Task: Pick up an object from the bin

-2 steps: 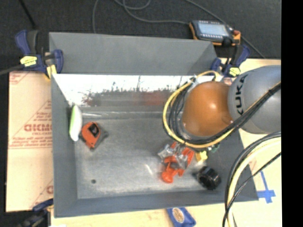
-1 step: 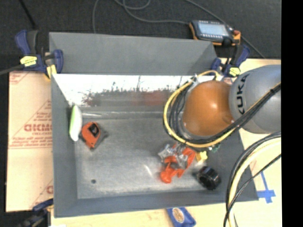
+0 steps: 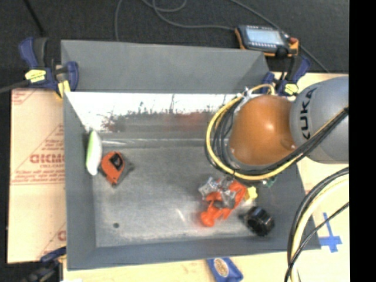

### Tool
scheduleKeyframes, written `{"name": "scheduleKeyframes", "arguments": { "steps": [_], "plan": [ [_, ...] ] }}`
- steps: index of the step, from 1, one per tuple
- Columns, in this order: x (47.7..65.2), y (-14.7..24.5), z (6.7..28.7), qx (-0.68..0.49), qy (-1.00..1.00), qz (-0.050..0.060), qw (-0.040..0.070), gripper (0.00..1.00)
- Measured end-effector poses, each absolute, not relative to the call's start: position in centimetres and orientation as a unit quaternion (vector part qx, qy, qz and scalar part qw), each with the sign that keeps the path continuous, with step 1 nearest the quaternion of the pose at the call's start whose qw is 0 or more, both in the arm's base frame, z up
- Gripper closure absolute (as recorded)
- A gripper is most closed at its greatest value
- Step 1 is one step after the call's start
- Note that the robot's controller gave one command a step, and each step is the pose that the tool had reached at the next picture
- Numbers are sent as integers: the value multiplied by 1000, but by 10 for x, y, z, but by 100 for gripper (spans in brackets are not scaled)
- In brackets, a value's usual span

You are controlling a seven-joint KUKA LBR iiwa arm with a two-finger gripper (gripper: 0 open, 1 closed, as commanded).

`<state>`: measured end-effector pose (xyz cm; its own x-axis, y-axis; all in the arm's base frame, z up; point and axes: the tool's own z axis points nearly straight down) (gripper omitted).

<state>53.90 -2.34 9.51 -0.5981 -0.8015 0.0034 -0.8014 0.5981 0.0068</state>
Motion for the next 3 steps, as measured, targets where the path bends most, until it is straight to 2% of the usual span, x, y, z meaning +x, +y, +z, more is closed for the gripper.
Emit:
{"name": "scheduleKeyframes", "arguments": {
  "steps": [2, 3],
  "plan": [
    [541, -23, 141, 448, -894, 0, 0, 100],
    [541, -23, 156, 448, -894, 0, -1, 100]
  ]
}}
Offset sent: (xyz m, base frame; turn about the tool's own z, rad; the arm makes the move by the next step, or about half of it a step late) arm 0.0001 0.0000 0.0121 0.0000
